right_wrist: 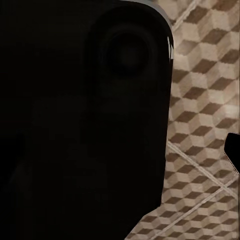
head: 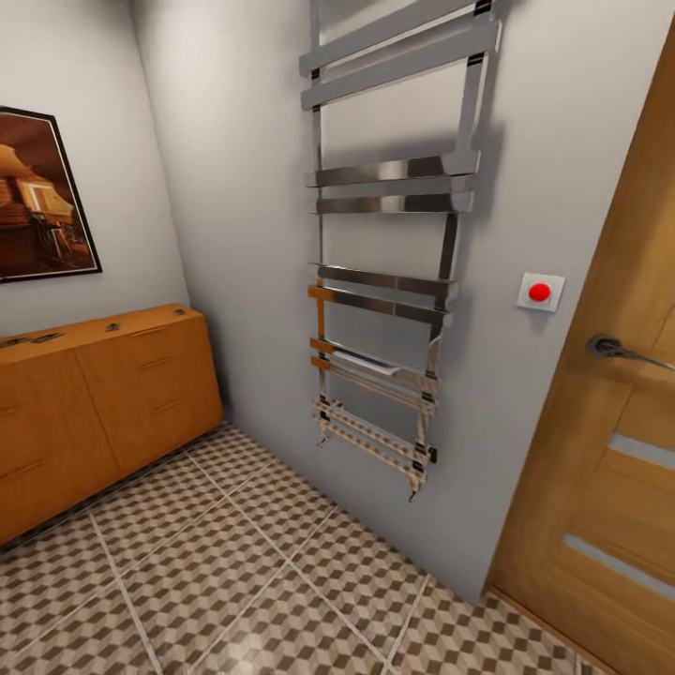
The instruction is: Take the four mousetraps from the cabinet in the bathroom and place them on the bathroom floor. Make sure all four end up on the same floor surface, and ensure that at least two of them are either under or directly next to the same bathroom sink.
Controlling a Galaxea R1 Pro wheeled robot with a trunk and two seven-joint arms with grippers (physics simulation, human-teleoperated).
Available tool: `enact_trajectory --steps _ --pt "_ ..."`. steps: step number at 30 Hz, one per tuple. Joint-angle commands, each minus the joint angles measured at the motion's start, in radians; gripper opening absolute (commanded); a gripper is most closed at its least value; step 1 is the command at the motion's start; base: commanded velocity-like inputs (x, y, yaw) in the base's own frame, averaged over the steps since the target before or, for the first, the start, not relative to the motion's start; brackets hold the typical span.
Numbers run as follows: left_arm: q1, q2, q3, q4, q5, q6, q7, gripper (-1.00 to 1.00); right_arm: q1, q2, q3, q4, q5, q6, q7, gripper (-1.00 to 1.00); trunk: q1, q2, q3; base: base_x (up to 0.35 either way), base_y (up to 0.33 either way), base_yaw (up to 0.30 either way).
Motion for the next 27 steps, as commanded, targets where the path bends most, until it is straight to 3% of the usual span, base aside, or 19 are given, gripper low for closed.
enact_trajectory --steps 1,27 --pt "0.0 0.0 0.001 0.0 0.001 -0.002 0.0 1.0 0.0 0.0 0.001 0.0 0.0 -0.003 0.0 1.0 0.0 0.0 -0.001 0.0 0.0 0.274" --pt "0.0 0.001 0.001 0.0 0.002 -0.002 0.001 1.0 0.0 0.0 0.001 0.0 0.0 -0.003 0.0 1.0 0.0 0.0 -0.001 0.0 0.0 0.274"
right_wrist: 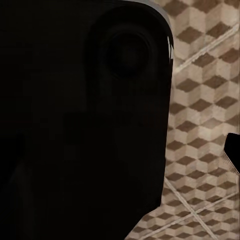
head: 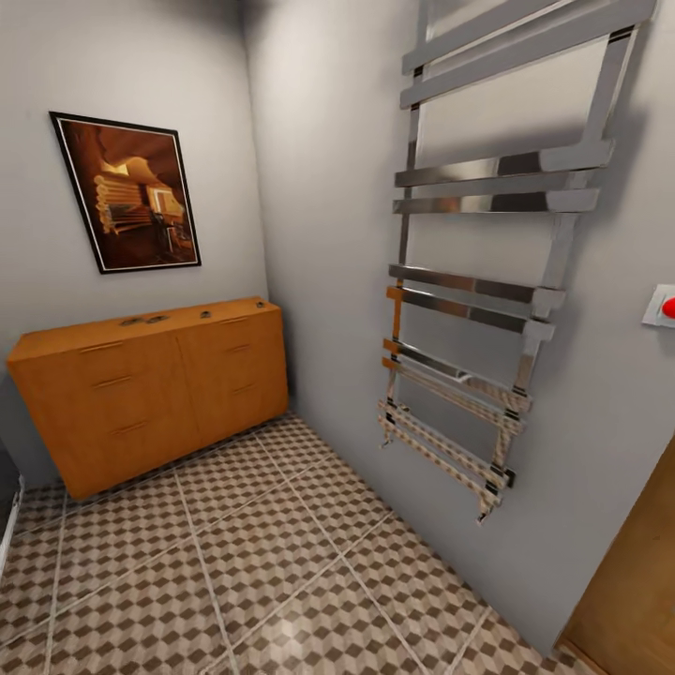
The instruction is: Take the four mousetraps from the cabinet in the bathroom and place them on the bathroom floor. Make sure all four end up on the same floor surface, and ensure that at least two of them are either under or directly next to the same bathroom sink.
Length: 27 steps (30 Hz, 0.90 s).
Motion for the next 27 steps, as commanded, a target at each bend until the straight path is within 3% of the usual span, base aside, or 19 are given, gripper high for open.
enact_trajectory --steps 1,27 --pt "0.0 0.0 0.001 0.0 0.001 -0.002 0.0 1.0 0.0 0.0 0.001 0.0 0.0 -0.003 0.0 1.0 0.0 0.0 -0.001 0.0 0.0 0.274" --pt "0.0 0.0 0.001 0.0 0.001 -0.003 0.0 1.0 0.0 0.0 0.001 0.0 0.0 -0.003 0.0 1.0 0.0 0.0 -0.001 0.0 0.0 0.274"
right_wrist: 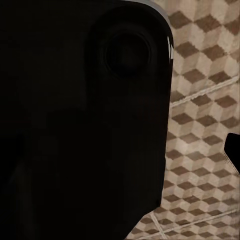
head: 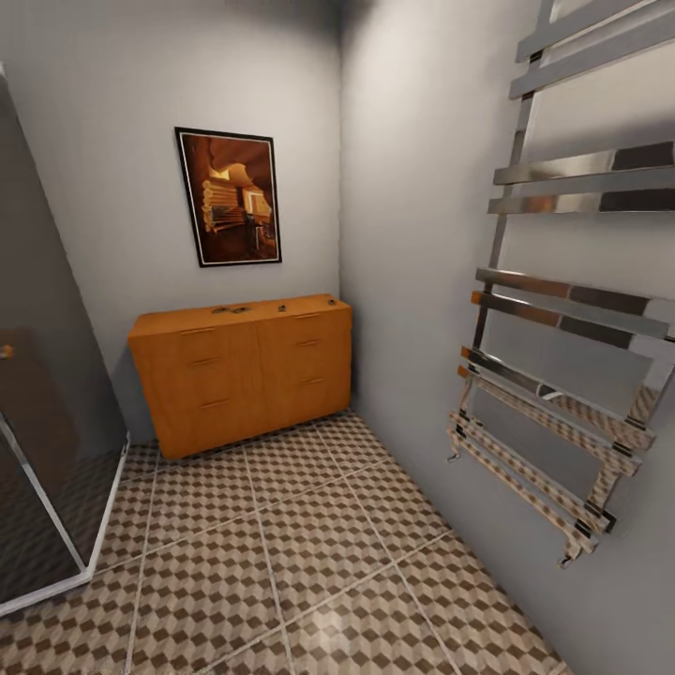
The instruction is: Take the four mousetraps from the cabinet in the bathroom and place them on the bathroom floor. Make sure all four end up on the same floor surface, and ensure that at least two of them are either under or directly next to the same bathroom sink.
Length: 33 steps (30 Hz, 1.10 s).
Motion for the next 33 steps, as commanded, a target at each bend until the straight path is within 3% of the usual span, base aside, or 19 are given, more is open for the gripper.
enact_trajectory --steps 1,24,33 --pt "0.0 0.0 0.001 0.0 0.001 -0.002 0.0 1.0 0.0 0.0 0.001 0.0 0.0 -0.003 0.0 1.0 0.0 0.0 -0.001 0.0 0.0 0.274" --pt "0.0 0.0 0.001 0.0 0.001 -0.002 0.0 1.0 0.0 0.0 0.001 0.0 0.0 -0.003 0.0 1.0 0.0 0.0 -0.001 0.0 0.0 0.274" --pt "0.0 -0.001 0.001 0.0 0.003 -0.001 0.0 1.0 0.0 0.0 -0.001 0.0 -0.002 -0.003 0.0 1.0 0.0 0.0 -0.001 0.086 0.0 0.095"
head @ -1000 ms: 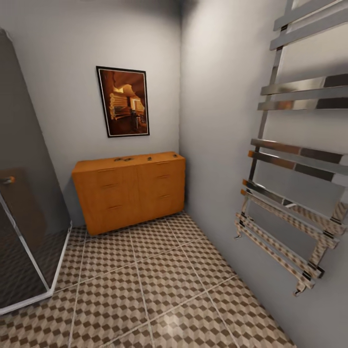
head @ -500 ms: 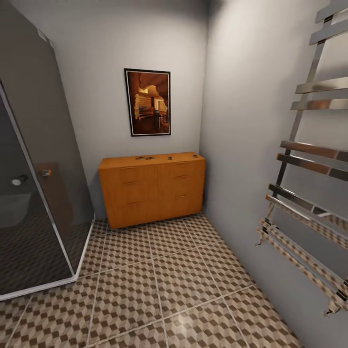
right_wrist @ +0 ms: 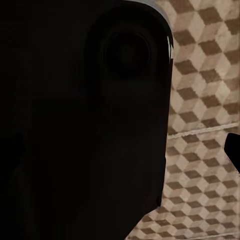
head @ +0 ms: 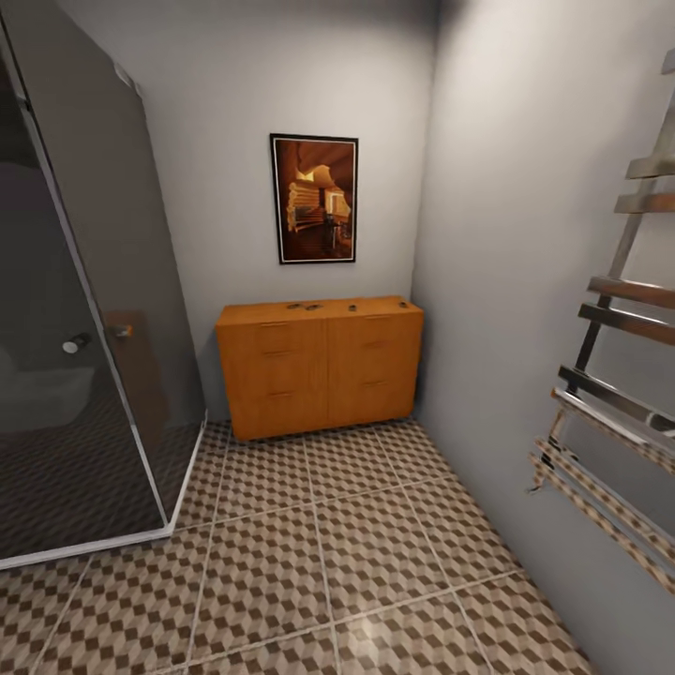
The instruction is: Take the four mousetraps from the cabinet in the bathroom and place them on the bathroom floor. Make sure all four end up on the same floor surface, and ensure that at least two of them are either under or directly next to the same bathroom sink.
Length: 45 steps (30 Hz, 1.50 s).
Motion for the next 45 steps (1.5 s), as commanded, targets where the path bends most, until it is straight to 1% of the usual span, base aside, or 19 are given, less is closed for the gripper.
enact_trajectory --steps 1,19,45 --pt "0.0 0.0 0.001 0.0 0.002 -0.002 0.001 1.0 0.0 0.0 0.001 0.0 0.0 -0.003 0.0 1.0 0.0 0.0 -0.001 0.245 0.0 0.024" --pt "0.0 -0.001 0.001 0.0 0.004 0.004 0.002 1.0 0.0 0.0 0.0 0.0 -0.004 -0.001 0.0 1.0 0.0 0.0 -0.001 0.302 0.0 0.007" --pt "0.0 -0.001 0.001 0.0 0.004 0.005 0.002 1.0 0.0 0.0 0.003 0.0 0.002 0.0 0.0 1.0 0.0 0.0 -0.001 0.323 0.0 0.0"
